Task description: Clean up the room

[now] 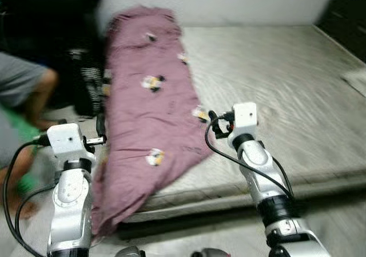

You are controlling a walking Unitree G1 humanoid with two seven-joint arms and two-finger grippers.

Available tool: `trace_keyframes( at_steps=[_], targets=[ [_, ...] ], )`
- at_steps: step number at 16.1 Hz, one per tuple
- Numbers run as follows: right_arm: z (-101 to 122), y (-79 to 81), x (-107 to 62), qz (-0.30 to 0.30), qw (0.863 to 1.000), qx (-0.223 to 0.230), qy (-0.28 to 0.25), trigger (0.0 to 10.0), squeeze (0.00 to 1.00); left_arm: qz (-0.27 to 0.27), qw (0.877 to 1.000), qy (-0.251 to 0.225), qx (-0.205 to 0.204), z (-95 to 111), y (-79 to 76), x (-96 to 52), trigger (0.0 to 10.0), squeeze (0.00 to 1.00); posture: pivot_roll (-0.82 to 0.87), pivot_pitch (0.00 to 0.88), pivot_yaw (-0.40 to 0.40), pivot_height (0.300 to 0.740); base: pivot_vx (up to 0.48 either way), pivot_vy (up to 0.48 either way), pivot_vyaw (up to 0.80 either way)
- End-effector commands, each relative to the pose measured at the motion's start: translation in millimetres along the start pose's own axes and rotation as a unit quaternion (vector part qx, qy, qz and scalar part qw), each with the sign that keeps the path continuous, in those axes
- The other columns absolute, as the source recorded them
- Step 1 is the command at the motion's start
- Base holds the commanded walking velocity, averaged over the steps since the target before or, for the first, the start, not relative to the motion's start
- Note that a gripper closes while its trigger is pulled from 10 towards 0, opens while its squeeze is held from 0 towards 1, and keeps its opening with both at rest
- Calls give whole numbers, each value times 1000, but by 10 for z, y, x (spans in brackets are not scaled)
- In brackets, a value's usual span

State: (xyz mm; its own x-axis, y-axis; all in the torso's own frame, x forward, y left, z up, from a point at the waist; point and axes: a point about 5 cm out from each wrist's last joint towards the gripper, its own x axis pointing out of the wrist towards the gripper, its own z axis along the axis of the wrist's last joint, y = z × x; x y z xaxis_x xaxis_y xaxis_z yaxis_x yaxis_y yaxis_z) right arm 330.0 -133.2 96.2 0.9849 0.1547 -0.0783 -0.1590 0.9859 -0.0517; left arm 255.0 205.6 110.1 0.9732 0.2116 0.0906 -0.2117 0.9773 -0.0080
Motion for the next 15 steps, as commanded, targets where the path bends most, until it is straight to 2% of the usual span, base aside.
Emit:
trace_keyframes(
  at_steps=[1,3,7,11,15],
  targets=[
    [44,-61,-27,-17,1000,5,-8,10000,0,-3,1000,5,1,3,-23,-38,10000,0,3,0,-18,740,0,0,-800],
    [2,-78,-83,-27,1000,10,-3,10000,0,-11,1000,14,6,-20,-34,-81,10000,0,7,0,-16,740,0,0,-800],
    [-41,-112,-177,-44,999,11,6,10000,0,-2,999,27,23,-11,50,-124,10000,0,8,31,2,740,0,0,-800],
    [-108,-167,-273,-59,998,14,21,10000,0,-5,999,38,29,-16,28,-193,10000,0,17,66,1,740,0,0,-800],
    [-81,-168,-272,-71,997,19,20,10000,0,-6,999,45,31,-5,45,-209,10000,0,14,101,22,740,0,0,-800]
  ],
)
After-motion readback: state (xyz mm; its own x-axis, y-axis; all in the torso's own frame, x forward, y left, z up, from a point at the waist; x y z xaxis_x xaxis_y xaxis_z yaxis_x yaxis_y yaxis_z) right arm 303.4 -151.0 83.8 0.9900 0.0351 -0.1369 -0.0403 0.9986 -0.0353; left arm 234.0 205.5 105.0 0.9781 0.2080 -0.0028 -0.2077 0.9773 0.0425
